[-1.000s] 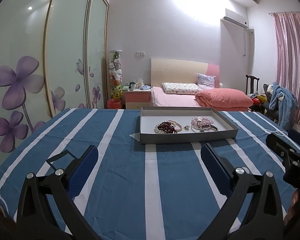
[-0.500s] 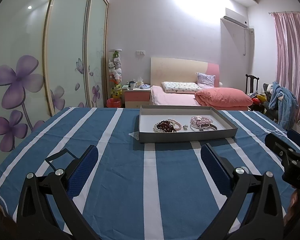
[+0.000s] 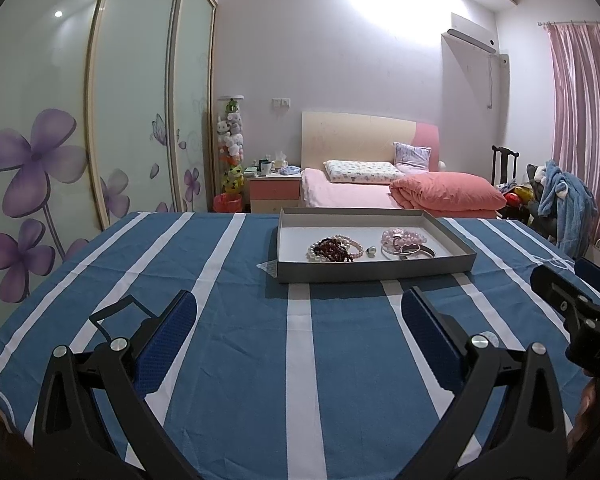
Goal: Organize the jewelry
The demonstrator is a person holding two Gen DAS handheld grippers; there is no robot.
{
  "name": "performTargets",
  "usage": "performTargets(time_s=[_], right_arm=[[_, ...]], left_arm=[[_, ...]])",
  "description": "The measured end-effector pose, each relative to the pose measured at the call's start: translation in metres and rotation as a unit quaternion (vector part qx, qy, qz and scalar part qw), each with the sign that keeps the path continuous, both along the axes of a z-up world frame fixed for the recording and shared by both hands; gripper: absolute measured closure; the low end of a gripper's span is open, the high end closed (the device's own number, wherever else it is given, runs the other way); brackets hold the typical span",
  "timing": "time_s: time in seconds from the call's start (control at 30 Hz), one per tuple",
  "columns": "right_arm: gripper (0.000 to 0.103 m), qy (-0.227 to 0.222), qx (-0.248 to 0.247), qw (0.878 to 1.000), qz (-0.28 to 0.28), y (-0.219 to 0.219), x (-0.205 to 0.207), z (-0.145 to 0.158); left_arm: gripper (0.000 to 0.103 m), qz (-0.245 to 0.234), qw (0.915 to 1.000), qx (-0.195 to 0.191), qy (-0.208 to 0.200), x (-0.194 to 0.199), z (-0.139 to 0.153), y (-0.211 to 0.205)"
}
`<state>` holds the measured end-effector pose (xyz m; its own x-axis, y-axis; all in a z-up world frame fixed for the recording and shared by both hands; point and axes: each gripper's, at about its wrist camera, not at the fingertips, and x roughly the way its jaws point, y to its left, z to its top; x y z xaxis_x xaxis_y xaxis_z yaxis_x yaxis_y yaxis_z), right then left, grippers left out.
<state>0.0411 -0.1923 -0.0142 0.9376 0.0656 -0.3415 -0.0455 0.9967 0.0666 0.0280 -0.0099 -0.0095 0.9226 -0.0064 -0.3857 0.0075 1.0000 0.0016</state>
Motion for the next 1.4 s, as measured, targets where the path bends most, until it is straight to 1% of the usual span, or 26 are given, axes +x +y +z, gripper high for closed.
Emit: performTargets(time_s=[1.4], right_arm=[[0.004, 0.007, 0.003, 1.0, -0.001, 0.0004, 0.0014, -0.0083]], left_arm=[[0.002, -0.004, 1.0, 0.002, 0.008, 0.0035, -0.0043, -0.0021]])
